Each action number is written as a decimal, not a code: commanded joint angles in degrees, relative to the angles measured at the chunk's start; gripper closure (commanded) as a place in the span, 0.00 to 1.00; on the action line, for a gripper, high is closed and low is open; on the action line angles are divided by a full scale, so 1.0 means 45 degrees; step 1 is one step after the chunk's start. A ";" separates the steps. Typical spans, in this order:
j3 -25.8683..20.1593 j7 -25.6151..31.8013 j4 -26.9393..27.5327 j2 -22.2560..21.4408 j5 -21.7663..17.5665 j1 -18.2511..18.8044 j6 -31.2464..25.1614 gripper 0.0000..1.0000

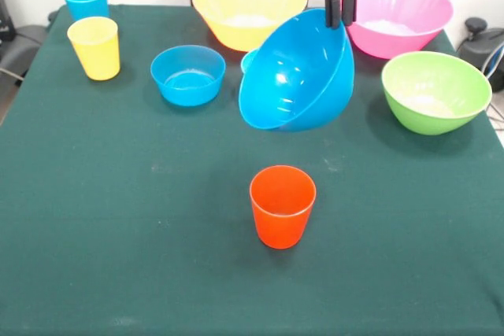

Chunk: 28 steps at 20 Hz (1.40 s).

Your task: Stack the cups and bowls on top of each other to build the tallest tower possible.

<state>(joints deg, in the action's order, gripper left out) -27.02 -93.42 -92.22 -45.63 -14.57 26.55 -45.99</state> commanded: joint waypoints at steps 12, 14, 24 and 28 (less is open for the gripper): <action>0.0987 -0.1472 0.0112 0.0539 0.0342 -0.0163 -0.0678 1.00; 0.1021 -0.1459 0.0517 0.0580 0.0250 -0.0297 -0.0834 1.00; 0.1172 -0.1321 0.3153 0.1687 -0.0042 -0.1164 -0.1964 1.00; 0.1207 -0.1329 0.2953 0.1626 0.0044 -0.1190 -0.1799 1.00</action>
<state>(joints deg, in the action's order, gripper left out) -24.09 -93.50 -81.21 -40.69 -13.77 22.39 -50.47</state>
